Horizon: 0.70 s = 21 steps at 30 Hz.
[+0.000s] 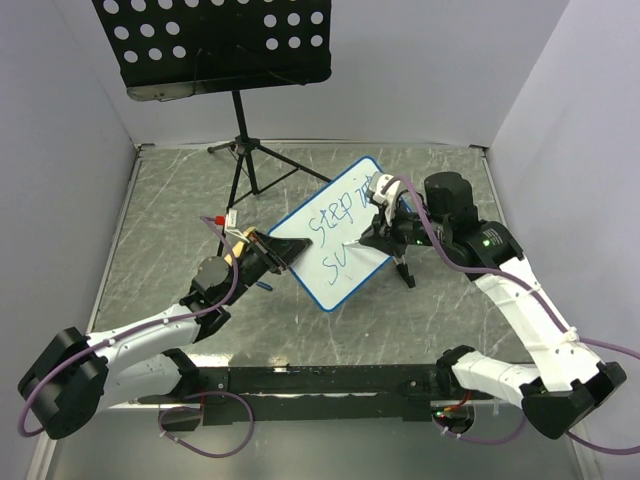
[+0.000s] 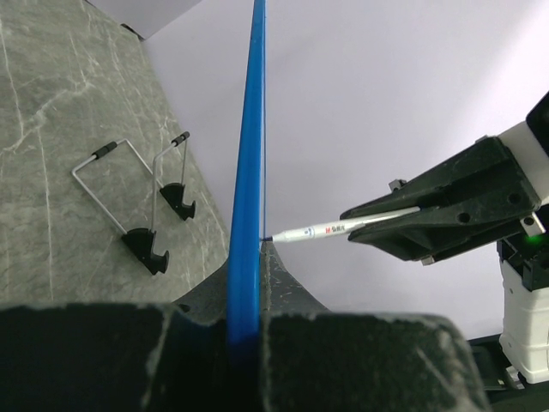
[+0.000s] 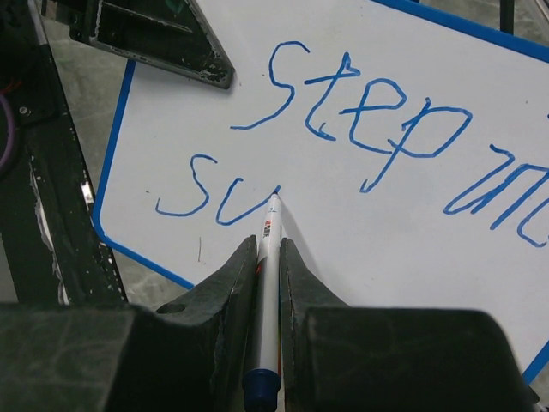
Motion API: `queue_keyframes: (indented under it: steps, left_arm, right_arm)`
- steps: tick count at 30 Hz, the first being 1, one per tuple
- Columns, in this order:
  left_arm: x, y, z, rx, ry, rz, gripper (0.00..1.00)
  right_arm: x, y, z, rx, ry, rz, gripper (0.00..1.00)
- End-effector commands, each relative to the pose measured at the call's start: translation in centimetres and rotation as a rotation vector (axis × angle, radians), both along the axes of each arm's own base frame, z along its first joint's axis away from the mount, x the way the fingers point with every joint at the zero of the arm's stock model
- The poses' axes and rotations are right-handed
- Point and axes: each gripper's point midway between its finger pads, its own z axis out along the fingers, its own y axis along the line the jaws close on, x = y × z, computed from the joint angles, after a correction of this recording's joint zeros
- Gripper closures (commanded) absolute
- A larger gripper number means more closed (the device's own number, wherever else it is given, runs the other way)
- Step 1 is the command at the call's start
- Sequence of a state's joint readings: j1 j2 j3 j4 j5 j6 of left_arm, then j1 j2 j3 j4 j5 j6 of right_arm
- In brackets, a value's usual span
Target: Write a sentence on the whiteboard
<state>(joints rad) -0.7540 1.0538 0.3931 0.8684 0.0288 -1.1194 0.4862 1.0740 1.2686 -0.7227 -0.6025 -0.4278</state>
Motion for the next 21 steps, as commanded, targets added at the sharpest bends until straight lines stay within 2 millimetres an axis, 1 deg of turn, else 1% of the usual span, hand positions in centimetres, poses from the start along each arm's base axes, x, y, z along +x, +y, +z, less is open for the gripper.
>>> queue_keyframes:
  steps: [1,3,6,8,10,11,12,14,15,17,19,21]
  left_arm:
    - [-1.7,1.6,7.6,-0.202,-0.172,-0.016,0.99]
    - [-1.7,1.6,7.5,-0.203,-0.171,-0.015,0.99]
    - [-1.6,1.7,7.6,-0.206,-0.174,-0.014,0.99]
    - [-1.6,1.6,7.6,-0.205,-0.173,-0.017,0.99]
    - [-1.6,1.6,7.6,-0.208,-0.172,-0.02,0.99]
    - [-1.7,1.6,7.6,-0.208,-0.172,-0.023,0.99]
    - [-1.7,1.6,7.4,-0.204,-0.169,-0.023,0.99]
    - [-1.7,1.6,7.4,-0.202,-0.17,-0.025,0.99]
    - [-1.7,1.5,7.3,-0.198,-0.169,-0.026,0.99]
    - [-1.8,1.5,7.2,-0.194,-0.169,-0.031,0.99]
    - [-1.9,1.5,7.1,-0.188,-0.166,-0.032,0.99]
    - [-2.0,1.6,7.0,-0.185,-0.168,-0.032,0.99]
  right_arm:
    - [-1.5,-0.9,-0.7,-0.011,0.007,0.009,1.0]
    - [-2.4,-1.2,-1.4,-0.022,0.026,0.021,1.0]
    - [-3.0,-1.7,-2.1,-0.042,0.039,0.018,1.0]
    - [-2.7,-2.1,-2.3,-0.052,0.029,-0.011,1.0]
    - [-1.5,-3.0,-2.0,-0.061,0.004,-0.084,1.0]
    - [-1.1,-3.1,-1.6,-0.054,-0.008,-0.101,1.0]
    - [-0.8,-3.3,-0.7,-0.04,-0.026,-0.113,1.0]
    - [-0.8,-3.1,0.6,0.002,-0.043,-0.094,1.0]
    - [-0.8,-2.9,1.8,0.019,-0.06,-0.087,1.0]
    - [-1.0,-2.4,3.0,0.047,-0.07,-0.059,1.0]
    - [-1.3,-2.0,4.7,0.084,-0.093,-0.028,1.0]
    - [-1.7,-1.7,5.7,0.104,-0.103,-0.005,1.0]
